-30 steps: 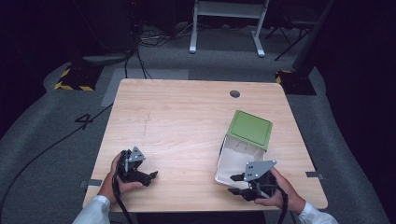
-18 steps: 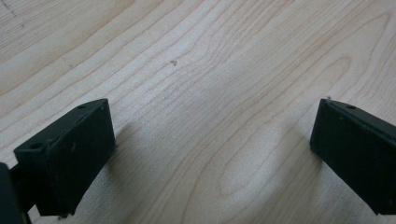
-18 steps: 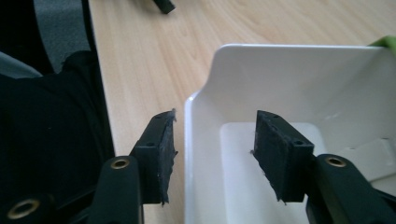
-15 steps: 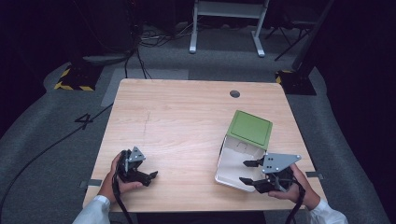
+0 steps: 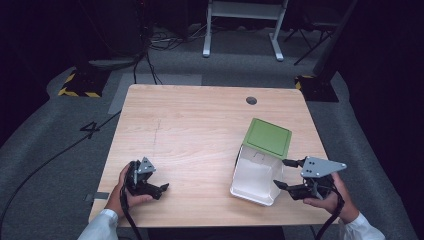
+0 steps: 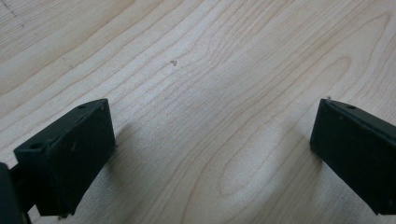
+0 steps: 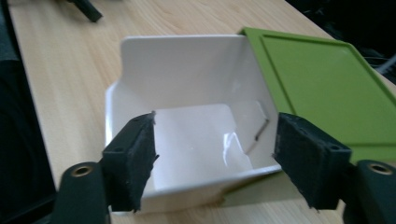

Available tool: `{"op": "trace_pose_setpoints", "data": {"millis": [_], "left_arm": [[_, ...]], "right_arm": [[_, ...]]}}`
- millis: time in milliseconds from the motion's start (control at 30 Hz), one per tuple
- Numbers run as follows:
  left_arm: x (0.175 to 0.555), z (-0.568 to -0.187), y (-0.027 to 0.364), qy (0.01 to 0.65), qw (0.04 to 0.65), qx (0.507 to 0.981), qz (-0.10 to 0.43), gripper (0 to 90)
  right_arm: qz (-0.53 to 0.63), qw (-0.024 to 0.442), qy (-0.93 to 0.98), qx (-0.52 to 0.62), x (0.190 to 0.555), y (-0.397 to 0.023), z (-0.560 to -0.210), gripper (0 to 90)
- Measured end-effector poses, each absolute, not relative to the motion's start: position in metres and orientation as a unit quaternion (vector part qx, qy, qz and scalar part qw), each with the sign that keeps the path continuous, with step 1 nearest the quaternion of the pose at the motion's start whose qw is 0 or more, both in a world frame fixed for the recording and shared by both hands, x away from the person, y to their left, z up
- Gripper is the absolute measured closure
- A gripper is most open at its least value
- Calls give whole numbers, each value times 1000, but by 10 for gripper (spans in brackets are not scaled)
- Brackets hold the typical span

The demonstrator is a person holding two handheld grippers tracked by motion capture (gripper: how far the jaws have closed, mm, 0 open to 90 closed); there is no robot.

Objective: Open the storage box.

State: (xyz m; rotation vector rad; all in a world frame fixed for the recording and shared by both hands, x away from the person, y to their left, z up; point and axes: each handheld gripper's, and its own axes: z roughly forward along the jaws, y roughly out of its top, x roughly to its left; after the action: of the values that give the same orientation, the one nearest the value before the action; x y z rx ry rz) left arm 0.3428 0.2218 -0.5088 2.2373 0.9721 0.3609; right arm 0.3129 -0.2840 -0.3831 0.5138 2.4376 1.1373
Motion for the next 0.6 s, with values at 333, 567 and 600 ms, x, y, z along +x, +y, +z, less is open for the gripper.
{"op": "trace_pose_setpoints", "data": {"millis": [333,567,600], "left_arm": [[343,-509,222,371,331,857,137,2],[343,-509,222,371,332,857,136,2],[343,-509,222,370,331,857,137,2]], "right_arm": [[410,213,858,225,317,-322,-402,223],[394,218,856,255,327,-344,-428,221],[390,219,856,259,328,-346,-432,221]]}}
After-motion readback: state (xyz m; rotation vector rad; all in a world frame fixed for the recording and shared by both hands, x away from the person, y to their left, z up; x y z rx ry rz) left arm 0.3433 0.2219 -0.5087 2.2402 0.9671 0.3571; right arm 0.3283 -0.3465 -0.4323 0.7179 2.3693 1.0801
